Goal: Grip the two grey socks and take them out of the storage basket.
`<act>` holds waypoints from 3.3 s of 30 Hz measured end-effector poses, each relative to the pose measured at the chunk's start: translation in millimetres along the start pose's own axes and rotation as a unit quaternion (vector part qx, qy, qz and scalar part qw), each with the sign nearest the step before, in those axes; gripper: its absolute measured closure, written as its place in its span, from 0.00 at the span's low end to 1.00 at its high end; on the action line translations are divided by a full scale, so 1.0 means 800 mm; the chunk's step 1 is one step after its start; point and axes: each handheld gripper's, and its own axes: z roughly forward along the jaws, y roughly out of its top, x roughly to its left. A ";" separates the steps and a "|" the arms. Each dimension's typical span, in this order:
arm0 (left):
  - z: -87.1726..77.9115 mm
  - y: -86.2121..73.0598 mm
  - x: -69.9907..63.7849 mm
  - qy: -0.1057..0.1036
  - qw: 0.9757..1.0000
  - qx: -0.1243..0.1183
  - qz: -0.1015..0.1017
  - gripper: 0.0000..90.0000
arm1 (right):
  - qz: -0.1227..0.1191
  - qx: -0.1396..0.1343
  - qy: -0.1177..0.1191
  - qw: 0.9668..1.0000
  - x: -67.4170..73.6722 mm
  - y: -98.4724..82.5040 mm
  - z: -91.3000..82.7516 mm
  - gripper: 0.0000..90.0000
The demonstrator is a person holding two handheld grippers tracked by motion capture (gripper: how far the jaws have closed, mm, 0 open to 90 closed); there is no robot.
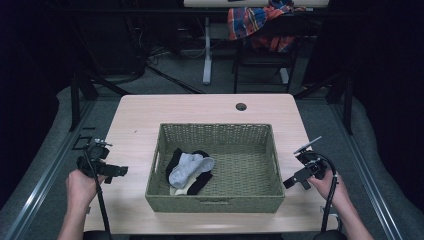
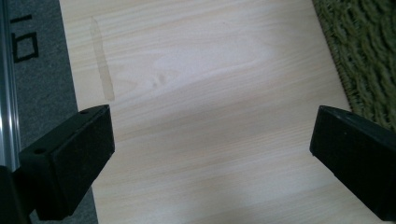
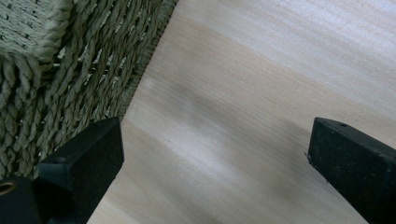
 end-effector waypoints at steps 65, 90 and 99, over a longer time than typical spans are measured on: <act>-0.046 0.106 -0.171 -0.088 0.978 0.001 0.190 0.00 | 0.018 -0.016 0.000 1.000 0.000 -0.003 0.001 0.05; 0.013 0.118 -0.229 -0.112 0.962 0.052 0.242 0.23 | 0.011 -0.004 0.003 1.000 -0.003 -0.003 0.000 0.05; 0.034 0.116 -0.242 -0.107 0.958 0.069 0.257 0.29 | 0.011 -0.004 0.001 1.000 -0.004 -0.003 0.000 0.05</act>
